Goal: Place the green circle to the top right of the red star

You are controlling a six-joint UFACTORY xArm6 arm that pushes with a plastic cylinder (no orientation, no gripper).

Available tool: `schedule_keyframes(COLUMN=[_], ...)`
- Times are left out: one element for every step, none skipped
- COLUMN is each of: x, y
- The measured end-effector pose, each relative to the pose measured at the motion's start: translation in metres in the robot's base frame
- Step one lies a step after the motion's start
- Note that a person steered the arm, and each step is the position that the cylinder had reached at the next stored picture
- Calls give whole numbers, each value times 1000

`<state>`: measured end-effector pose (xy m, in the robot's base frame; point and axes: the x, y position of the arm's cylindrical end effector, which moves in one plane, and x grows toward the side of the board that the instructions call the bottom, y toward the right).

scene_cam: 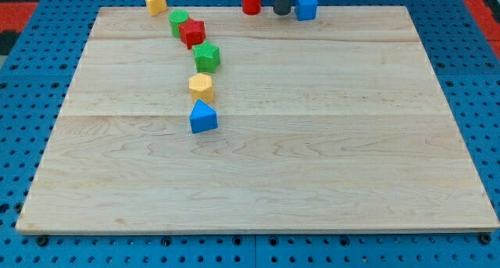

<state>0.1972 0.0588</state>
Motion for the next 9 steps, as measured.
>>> schedule_keyframes(x=[0,0,5,25,12,-4,-2,21,48], y=[21,43,49,-5,-62,-114,-181,-223,-229])
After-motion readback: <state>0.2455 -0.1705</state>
